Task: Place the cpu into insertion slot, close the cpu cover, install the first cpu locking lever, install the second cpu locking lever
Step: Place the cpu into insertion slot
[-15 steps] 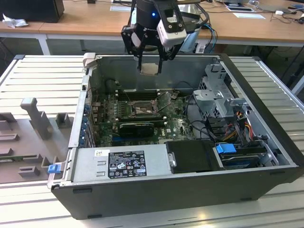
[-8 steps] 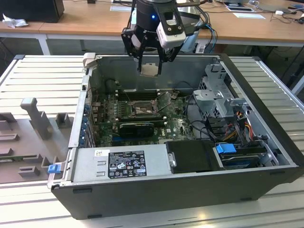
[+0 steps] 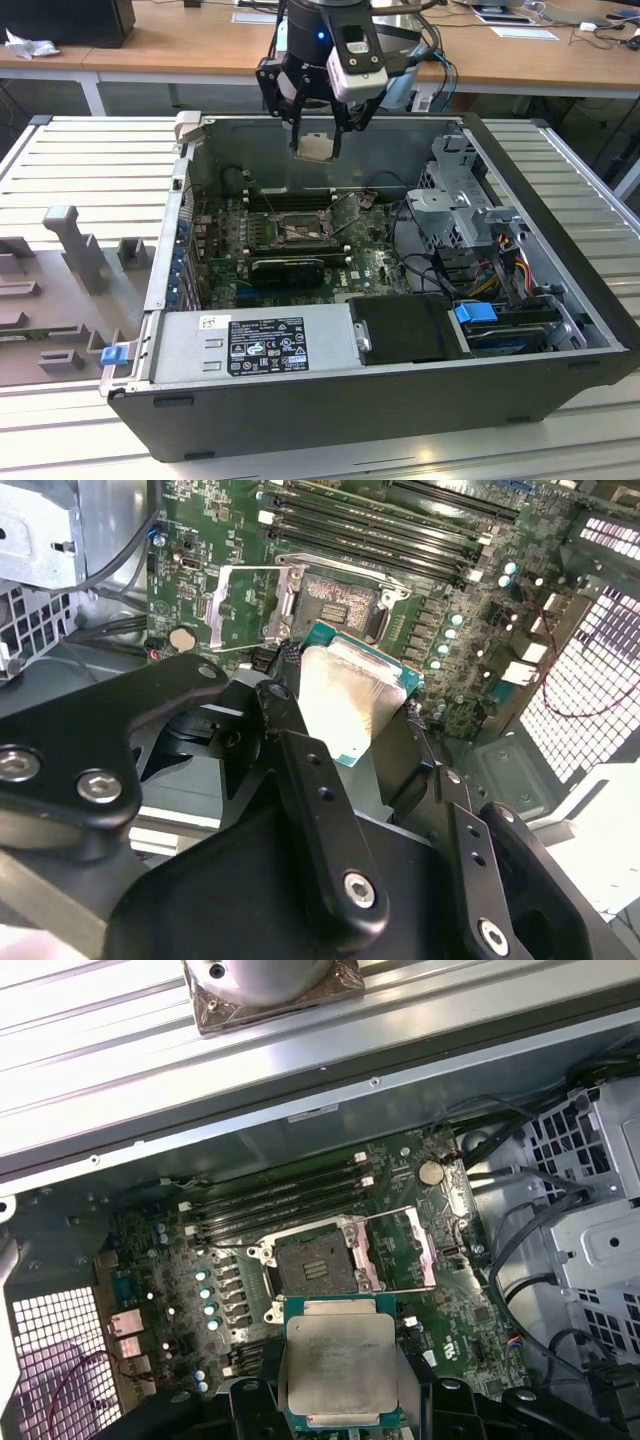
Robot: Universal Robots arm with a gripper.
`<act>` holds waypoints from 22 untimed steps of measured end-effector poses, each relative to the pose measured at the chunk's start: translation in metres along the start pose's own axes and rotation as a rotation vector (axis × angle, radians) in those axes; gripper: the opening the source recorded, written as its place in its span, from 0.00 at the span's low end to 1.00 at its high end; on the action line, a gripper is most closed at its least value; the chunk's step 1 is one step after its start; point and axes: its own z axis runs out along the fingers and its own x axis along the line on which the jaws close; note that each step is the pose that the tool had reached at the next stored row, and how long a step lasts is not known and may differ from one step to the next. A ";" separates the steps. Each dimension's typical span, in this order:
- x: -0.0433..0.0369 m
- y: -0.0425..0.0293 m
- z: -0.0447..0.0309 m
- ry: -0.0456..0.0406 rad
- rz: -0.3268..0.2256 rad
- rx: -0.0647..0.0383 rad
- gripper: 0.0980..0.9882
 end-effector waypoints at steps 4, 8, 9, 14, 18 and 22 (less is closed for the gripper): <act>0.0000 0.0000 0.0001 -0.0022 0.024 -0.001 0.48; 0.0000 0.0000 0.0001 -0.0040 0.045 -0.001 0.48; 0.0000 0.0000 0.0001 -0.0046 0.051 -0.001 0.48; 0.0000 0.0000 0.0001 -0.0066 0.073 -0.001 0.48; 0.0000 -0.0001 0.0007 -0.0069 0.077 -0.002 0.48; 0.0000 -0.0002 0.0015 -0.0069 0.077 -0.001 0.48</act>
